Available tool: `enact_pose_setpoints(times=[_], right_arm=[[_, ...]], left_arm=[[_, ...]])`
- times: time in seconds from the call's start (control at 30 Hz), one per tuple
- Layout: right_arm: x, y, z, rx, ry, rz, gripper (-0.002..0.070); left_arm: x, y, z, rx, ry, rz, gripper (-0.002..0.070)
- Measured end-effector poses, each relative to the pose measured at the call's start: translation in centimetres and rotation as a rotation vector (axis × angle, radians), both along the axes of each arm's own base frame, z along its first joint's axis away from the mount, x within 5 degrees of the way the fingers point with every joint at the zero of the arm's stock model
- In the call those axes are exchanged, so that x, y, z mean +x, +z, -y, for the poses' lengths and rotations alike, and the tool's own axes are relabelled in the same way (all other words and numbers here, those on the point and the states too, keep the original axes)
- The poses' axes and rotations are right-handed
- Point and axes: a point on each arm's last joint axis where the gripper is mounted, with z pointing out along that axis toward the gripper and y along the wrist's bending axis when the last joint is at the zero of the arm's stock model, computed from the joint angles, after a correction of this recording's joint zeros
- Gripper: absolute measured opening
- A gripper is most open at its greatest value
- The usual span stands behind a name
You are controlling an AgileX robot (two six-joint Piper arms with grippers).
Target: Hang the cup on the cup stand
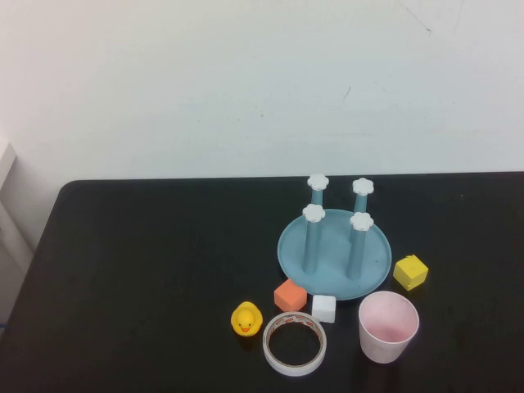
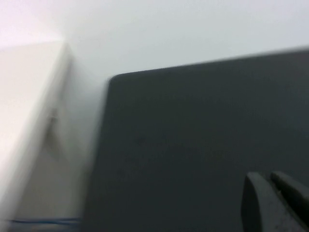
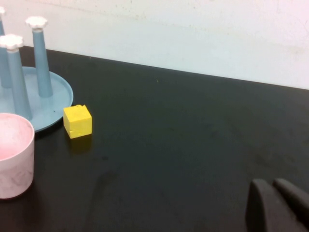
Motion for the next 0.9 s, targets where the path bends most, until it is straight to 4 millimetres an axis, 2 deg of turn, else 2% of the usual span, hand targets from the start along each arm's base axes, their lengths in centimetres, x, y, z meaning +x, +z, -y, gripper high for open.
enact_pose_setpoints(times=[0.07,0.17,0.2,0.23,0.43,0.53,0.63,0.73,0.9], right_arm=[[0.0,0.0,0.0,0.000,0.000,0.000,-0.0001],[0.0,0.0,0.0,0.000,0.000,0.000,-0.0001],[0.0,0.0,0.0,0.000,0.000,0.000,-0.0001],[0.0,0.0,0.0,0.000,0.000,0.000,-0.0001],[0.0,0.0,0.0,0.000,0.000,0.000,-0.0001],[0.0,0.0,0.0,0.000,0.000,0.000,-0.0001],[0.0,0.0,0.0,0.000,0.000,0.000,-0.0001],[0.0,0.0,0.0,0.000,0.000,0.000,-0.0001],[0.0,0.0,0.0,0.000,0.000,0.000,-0.0001]], left_arm=[[0.0,0.2,0.4,-0.159,0.000,0.001,-0.0002],[0.0,0.7,1.3,-0.622,-0.001,-0.025,-0.0002],[0.0,1.4,1.6,-0.907,0.001,-0.013,-0.0002],[0.0,1.8,1.6,-1.000,0.007,0.000,-0.0002],[0.3,2.9,0.1,-1.198,0.119,0.166,-0.0001],[0.3,2.9,0.1,-1.173,0.115,0.171,-0.0001],[0.1,3.8,1.0,-0.990,0.011,0.131,-0.0001],[0.6,6.9,1.9,-0.779,-0.089,0.083,-0.0001],[3.3,12.5,3.7,-0.447,-0.303,-0.099,-0.0001]])
